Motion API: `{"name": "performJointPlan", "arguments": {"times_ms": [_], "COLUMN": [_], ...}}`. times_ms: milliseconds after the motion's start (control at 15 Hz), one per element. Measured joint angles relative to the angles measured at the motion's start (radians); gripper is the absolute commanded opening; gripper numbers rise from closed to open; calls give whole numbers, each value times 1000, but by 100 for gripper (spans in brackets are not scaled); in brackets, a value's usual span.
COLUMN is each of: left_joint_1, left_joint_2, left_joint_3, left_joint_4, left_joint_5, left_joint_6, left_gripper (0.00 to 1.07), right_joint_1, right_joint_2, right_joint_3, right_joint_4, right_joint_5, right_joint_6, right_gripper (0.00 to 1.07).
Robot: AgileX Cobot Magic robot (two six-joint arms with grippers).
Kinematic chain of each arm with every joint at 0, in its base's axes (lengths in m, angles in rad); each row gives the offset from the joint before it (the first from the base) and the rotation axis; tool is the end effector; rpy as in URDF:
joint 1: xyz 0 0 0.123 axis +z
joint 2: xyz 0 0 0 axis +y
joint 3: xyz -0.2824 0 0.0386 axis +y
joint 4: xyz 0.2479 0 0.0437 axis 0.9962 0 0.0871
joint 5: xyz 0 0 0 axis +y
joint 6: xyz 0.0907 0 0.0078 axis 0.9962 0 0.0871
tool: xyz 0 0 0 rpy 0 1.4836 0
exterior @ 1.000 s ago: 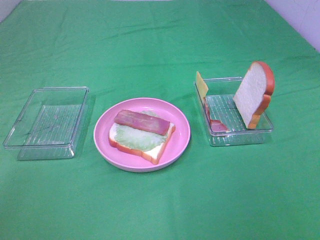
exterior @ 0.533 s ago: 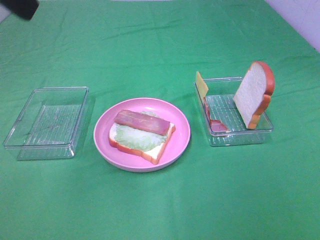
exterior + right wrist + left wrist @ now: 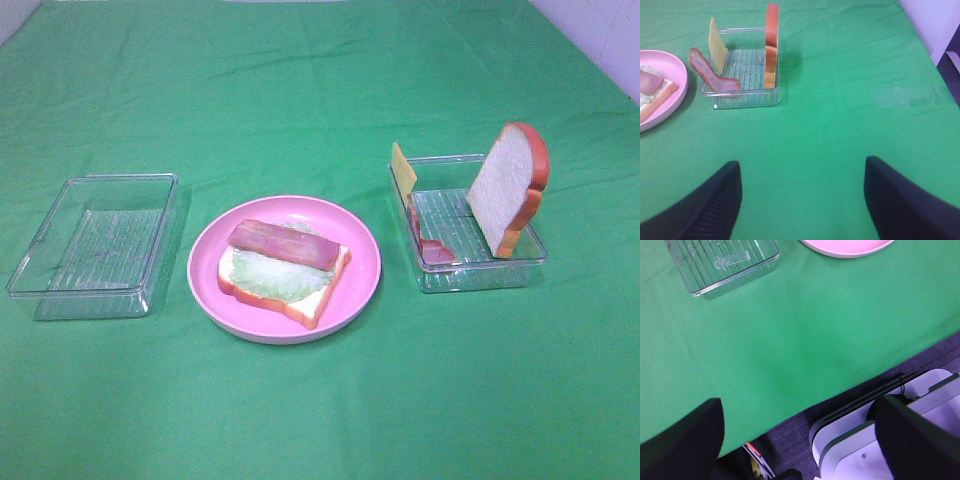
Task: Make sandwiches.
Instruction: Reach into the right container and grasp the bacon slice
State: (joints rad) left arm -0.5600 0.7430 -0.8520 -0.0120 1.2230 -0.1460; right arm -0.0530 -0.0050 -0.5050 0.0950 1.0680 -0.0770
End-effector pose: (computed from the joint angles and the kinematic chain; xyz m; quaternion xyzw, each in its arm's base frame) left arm 0.0900 -0.0576 0.3349 0.1975 0.9427 -0.0985 0.2500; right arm -0.0063 0.0079 0.2782 -0.0125 0.8515 0.0134 0.5241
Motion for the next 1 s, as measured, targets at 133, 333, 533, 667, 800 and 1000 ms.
{"name": "performJointPlan", "arguments": {"times_ms": [133,333,533,667,800,1000], "left_joint_1": [0,0,0,0,0,0], "left_joint_2": [-212,-454,-633,-744,-748,-748], "left_joint_3": [77,147,193,252,299,316], "left_joint_4": [0,0,12,12,20,22], "left_joint_5": [1,1,1,2,-4,-91], "left_joint_6": [0,0,3,3,3,13], "left_gripper": [78,78,78,78,78,78], "right_joint_1": [0,0,0,0,0,0], "right_joint_2": [0,0,0,59,179,432], "right_joint_3": [0,0,-12,-12,-15,-41], "right_joint_4": [0,0,11,54,103,231], "right_joint_5": [0,-1,-55,-177,-271,-352], "right_joint_6": [0,0,0,0,-1,-83], "right_gripper": [66,66,66,66,66,66]}}
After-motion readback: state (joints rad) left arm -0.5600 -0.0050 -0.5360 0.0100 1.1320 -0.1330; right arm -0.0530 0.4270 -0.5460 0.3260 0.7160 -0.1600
